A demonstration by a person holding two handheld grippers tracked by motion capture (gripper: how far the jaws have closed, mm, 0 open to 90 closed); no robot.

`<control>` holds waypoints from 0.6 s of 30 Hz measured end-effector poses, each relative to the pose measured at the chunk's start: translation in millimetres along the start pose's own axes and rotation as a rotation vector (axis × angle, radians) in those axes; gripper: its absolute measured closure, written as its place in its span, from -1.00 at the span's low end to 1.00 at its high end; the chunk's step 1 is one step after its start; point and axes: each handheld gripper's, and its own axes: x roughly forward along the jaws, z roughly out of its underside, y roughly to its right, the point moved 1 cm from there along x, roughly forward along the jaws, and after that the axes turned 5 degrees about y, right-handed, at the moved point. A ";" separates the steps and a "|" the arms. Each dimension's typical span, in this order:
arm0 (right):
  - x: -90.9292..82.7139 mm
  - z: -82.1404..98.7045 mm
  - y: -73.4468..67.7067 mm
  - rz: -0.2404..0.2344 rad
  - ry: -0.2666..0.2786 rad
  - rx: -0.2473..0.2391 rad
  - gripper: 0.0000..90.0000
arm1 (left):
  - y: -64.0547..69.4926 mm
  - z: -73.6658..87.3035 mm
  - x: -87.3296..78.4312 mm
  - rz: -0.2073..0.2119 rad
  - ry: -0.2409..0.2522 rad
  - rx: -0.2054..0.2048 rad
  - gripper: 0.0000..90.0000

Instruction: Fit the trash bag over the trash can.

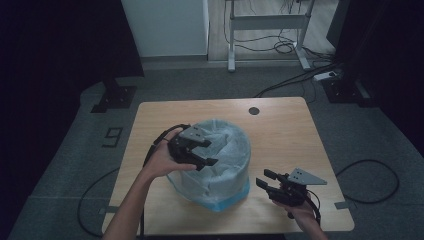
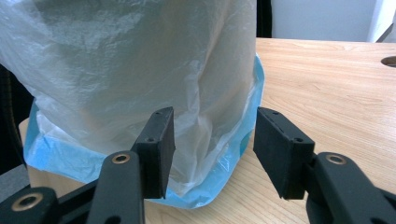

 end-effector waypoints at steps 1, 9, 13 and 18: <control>-0.2 0.0 0.1 0.005 0.000 -0.001 0.03 | 0.9 3.9 -5.4 -0.019 0.026 -0.010 -0.31; -3.8 0.1 3.0 0.040 -0.002 -0.018 -0.03 | 7.8 41.2 -44.2 -0.139 0.148 -0.080 -0.42; -4.9 0.9 5.1 0.055 -0.006 -0.022 -0.06 | 11.8 61.4 -61.2 -0.196 0.203 -0.116 -0.42; -7.4 2.8 9.2 0.078 -0.013 -0.022 -0.09 | 19.0 88.2 -75.7 -0.255 0.217 -0.139 -0.42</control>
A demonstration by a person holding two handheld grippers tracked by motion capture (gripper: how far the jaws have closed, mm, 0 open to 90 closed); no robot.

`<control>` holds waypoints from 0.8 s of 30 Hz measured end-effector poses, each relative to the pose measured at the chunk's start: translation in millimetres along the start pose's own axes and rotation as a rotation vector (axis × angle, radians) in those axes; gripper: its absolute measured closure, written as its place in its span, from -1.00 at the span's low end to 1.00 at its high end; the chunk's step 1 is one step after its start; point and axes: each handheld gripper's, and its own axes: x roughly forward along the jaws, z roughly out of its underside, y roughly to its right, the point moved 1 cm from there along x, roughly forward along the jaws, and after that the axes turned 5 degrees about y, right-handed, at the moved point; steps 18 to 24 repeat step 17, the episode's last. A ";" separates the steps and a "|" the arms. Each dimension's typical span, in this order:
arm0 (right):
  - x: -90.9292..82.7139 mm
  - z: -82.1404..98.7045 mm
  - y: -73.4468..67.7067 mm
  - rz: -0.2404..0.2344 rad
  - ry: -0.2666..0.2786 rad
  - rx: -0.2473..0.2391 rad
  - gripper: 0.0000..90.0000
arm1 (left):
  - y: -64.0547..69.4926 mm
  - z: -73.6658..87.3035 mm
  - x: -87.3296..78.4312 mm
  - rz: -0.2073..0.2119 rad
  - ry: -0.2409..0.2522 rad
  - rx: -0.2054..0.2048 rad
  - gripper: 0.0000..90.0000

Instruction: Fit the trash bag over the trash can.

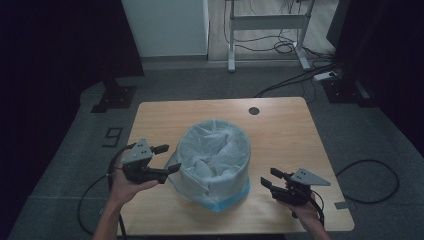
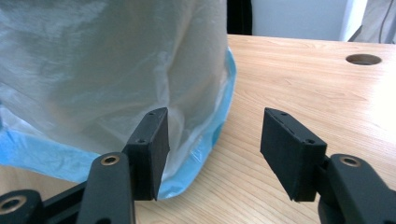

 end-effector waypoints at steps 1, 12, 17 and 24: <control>-0.7 0.7 1.2 0.005 -0.002 -0.003 -0.10 | 0.4 5.3 -3.5 -0.008 0.001 -0.005 -0.42; -1.8 2.1 9.0 0.034 -0.011 0.007 -0.15 | -6.1 45.3 -25.0 -0.070 0.010 -0.076 -0.42; -1.8 1.1 10.9 0.039 -0.006 0.006 -0.18 | -8.0 48.9 -26.6 -0.084 0.015 -0.090 -0.44; -1.8 1.1 10.9 0.039 -0.006 0.006 -0.18 | -8.0 48.9 -26.6 -0.084 0.015 -0.090 -0.44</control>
